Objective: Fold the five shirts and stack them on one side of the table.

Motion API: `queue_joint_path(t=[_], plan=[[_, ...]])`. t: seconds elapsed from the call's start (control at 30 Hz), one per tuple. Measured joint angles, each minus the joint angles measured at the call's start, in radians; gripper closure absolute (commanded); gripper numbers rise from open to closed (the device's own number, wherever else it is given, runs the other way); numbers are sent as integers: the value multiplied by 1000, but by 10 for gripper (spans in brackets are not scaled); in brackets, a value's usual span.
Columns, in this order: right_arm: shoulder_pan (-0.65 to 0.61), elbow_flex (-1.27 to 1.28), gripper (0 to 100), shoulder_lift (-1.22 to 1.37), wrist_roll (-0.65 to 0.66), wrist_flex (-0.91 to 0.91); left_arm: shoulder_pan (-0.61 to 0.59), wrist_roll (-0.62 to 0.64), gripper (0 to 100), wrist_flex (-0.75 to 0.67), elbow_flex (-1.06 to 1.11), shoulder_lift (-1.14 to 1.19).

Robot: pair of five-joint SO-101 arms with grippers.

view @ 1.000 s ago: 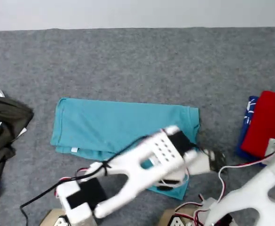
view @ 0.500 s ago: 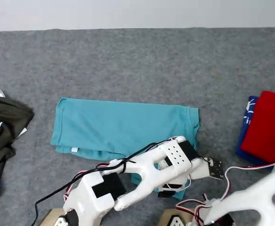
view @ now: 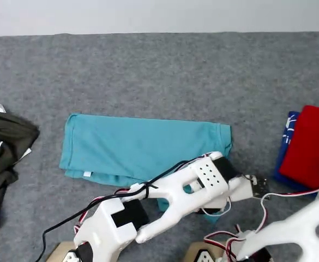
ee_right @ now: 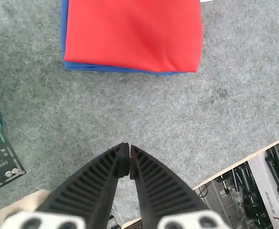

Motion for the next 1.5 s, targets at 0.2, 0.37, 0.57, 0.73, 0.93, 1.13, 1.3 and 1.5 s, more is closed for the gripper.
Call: queue_joint_path(t=[0.2, 0.37, 0.57, 0.73, 0.93, 1.13, 1.3, 1.5], plan=[[-14, 0, 988, 0, 0, 0, -84, -6, 994, 34, -110, 11], [-37, 0, 988, 0, 2, 0, -204, -43, 994, 40, -178, 11], [-83, 0, 988, 0, 0, 0, -296, -80, 994, 9, -203, 17], [-127, 0, 988, 0, 0, 0, -327, -80, 964, -25, -258, 106], [-143, 0, 988, 0, 2, 0, -359, -83, 900, -25, -390, 215], [-144, 14, 988, -2, 2, 0, -417, -80, 855, -9, -499, 218], [-144, 14, 988, -2, 2, 0, -439, -114, 859, 43, -542, 218], [-144, 14, 988, -2, 2, 0, -431, -118, 930, 157, -606, 215]])
